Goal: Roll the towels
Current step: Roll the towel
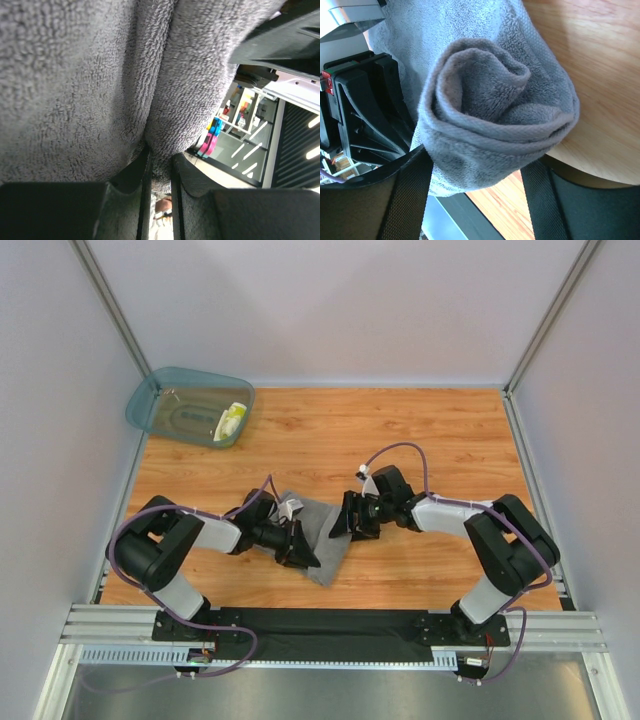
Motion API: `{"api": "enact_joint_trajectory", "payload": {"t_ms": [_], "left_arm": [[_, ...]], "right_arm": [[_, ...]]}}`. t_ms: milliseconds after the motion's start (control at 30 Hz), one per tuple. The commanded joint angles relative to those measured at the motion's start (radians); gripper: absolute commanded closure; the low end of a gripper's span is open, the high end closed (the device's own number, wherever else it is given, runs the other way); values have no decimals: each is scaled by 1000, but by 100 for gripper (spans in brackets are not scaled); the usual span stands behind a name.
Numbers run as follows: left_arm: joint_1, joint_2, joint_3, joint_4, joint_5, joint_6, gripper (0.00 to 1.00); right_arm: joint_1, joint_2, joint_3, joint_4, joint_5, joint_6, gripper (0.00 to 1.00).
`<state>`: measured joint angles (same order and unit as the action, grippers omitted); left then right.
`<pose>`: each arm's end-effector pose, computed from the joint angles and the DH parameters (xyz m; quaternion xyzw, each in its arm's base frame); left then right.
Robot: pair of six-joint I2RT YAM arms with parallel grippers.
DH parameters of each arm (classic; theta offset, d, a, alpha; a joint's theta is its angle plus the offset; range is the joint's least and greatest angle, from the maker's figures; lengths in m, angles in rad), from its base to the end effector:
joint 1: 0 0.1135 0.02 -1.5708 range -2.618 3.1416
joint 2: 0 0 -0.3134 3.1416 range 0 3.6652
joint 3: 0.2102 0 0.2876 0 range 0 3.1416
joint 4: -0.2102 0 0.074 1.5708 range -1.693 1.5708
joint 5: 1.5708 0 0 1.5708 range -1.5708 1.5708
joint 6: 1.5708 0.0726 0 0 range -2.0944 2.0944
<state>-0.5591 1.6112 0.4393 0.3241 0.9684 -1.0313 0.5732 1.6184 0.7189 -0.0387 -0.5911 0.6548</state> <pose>0.2000 -0.1957 0.1044 0.0336 -0.8434 0.5284 0.0917 0.2606 0.2163 0.1353 -0.0534 0.9121 0.3977 0.0837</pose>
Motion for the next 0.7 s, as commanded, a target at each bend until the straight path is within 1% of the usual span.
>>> {"api": "enact_joint_trajectory", "payload": {"t_ms": [0,67,100,133,167,200,233,267,333,367,400,433,467,500,533,567,600,633,667], "left_arm": [[14,7,-16,12,-23,39,91],[16,-2,-14,-5,-39,51,87],[16,-16,-10,-51,-49,63,84],[16,-28,1,-83,-63,77,81],[16,-43,6,-115,-98,115,72],[16,-80,12,-170,-112,132,66],[16,-100,19,-201,-129,149,61],[16,-124,27,-236,-169,181,47],[16,-200,58,-374,-215,224,38],[16,-226,70,-420,-265,264,36],[15,-278,85,-518,-295,286,35],[13,-305,117,-571,-328,304,34],[2,-335,137,-621,-411,353,33],[-8,-400,160,-731,-466,376,33],[-28,-433,212,-785,-529,401,33],[-53,-465,242,-834,-668,416,33],[-117,-520,269,-917,-739,442,33],[-151,-542,323,-953,-802,448,34],[-221,-574,349,-982,-918,453,34]], "right_arm": [[22,20,-3,80,10,20,37],[25,18,-3,77,20,23,45],[25,12,-3,74,27,25,52],[27,11,4,53,36,22,61],[25,11,8,42,51,20,63],[24,11,13,42,54,17,65],[27,11,17,-2,56,11,68],[27,9,27,-15,68,9,69],[28,8,34,-49,80,3,73],[30,8,48,-62,91,-3,74],[33,9,54,-75,97,-4,74],[33,9,63,-104,105,-7,75],[39,9,77,-118,122,-12,75],[40,8,85,-142,128,-14,75],[42,9,91,-156,135,-14,75],[47,8,97,-168,148,-18,75],[50,11,109,-181,154,-20,75],[50,11,116,-202,165,-18,75],[53,12,123,-213,168,-21,75]]}}
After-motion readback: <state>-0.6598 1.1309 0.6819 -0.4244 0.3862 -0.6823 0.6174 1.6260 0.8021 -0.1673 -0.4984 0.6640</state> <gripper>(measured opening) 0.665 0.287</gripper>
